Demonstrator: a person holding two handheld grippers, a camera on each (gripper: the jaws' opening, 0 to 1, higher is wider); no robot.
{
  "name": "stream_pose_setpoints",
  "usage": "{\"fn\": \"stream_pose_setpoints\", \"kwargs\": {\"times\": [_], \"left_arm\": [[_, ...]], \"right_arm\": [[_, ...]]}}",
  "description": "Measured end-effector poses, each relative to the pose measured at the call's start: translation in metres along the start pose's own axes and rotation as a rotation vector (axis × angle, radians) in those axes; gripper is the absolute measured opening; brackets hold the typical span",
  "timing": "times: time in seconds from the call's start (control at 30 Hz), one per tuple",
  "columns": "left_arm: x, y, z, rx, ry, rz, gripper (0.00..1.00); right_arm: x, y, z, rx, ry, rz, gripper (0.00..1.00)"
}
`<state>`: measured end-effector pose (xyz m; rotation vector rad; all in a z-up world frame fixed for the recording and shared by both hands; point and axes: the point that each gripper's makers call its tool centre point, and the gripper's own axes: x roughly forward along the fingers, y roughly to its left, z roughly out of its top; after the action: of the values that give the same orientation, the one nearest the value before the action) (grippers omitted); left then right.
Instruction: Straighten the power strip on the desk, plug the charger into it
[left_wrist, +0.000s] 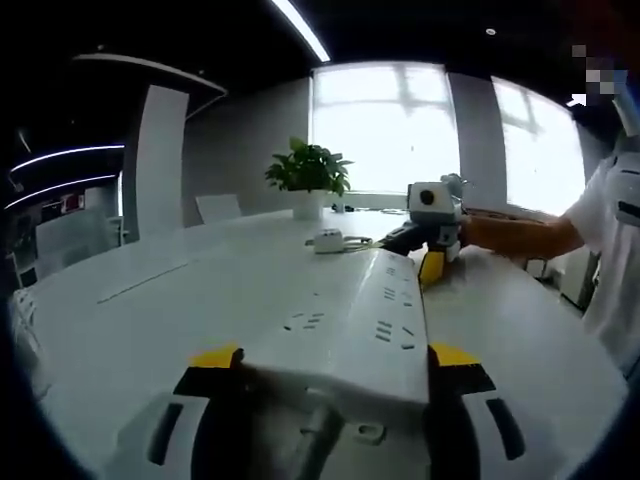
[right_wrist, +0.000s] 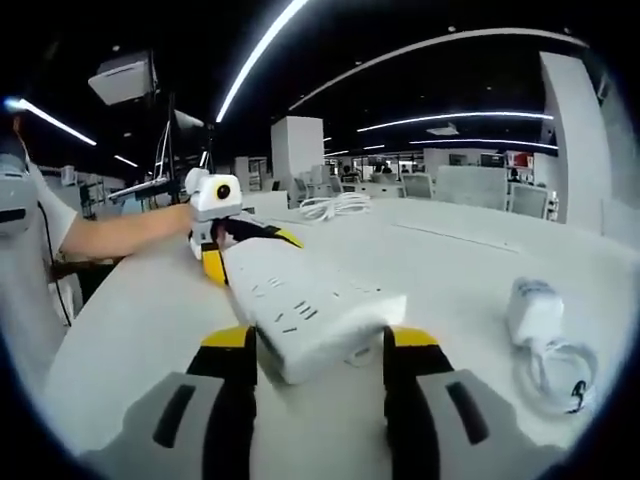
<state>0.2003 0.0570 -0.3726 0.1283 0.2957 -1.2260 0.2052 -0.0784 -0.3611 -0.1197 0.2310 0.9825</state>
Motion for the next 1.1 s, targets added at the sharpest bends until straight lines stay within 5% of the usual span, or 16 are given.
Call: {"fn": "stream_pose_setpoints", "kwargs": {"times": [1.1], "left_arm": [[0.013, -0.001, 0.009, 0.003, -0.044, 0.002, 0.75]], "right_arm": [[-0.008, -0.011, -0.003, -0.050, 0.011, -0.022, 0.50]]}}
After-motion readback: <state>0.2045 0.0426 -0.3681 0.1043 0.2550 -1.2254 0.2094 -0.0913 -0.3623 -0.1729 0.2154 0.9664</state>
